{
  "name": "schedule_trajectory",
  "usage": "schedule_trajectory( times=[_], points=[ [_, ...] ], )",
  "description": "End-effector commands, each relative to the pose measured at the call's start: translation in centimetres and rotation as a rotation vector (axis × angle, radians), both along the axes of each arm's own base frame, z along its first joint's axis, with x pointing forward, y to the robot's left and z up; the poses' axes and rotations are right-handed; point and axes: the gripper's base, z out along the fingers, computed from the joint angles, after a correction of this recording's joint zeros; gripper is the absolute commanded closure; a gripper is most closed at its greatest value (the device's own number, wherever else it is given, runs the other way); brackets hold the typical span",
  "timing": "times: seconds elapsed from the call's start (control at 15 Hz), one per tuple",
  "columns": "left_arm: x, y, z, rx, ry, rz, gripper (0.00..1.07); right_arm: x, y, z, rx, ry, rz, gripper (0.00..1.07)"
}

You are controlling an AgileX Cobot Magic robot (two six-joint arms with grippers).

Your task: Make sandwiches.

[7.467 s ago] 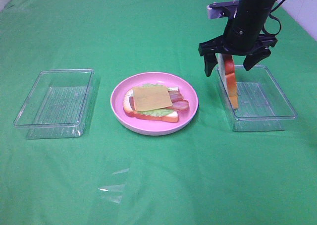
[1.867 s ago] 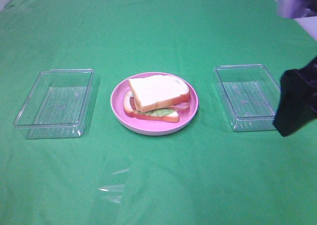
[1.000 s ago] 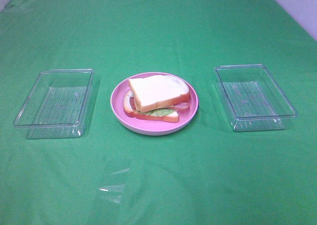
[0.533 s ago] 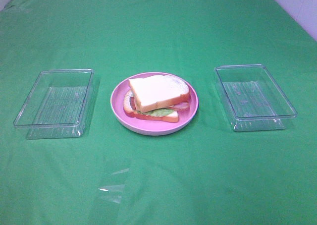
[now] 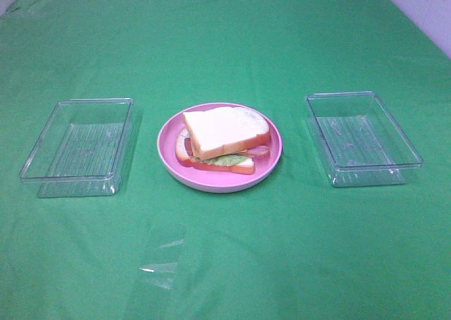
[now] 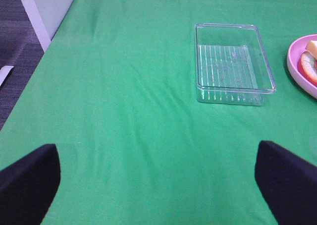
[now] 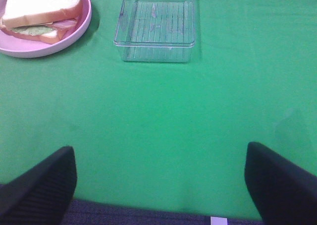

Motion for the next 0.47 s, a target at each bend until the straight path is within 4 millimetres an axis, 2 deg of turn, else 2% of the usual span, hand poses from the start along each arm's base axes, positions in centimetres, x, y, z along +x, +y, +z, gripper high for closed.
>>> schedule_trajectory(
  times=[0.07, 0.47],
  points=[
    [-0.19, -0.06, 0.04, 0.002, -0.025, -0.004, 0.06, -0.28, -0.02, -0.09, 0.011, -0.028, -0.004, 0.18],
    [-0.19, -0.06, 0.04, 0.002, -0.025, -0.004, 0.06, -0.28, -0.02, -0.09, 0.011, -0.028, -0.004, 0.18]
  ],
)
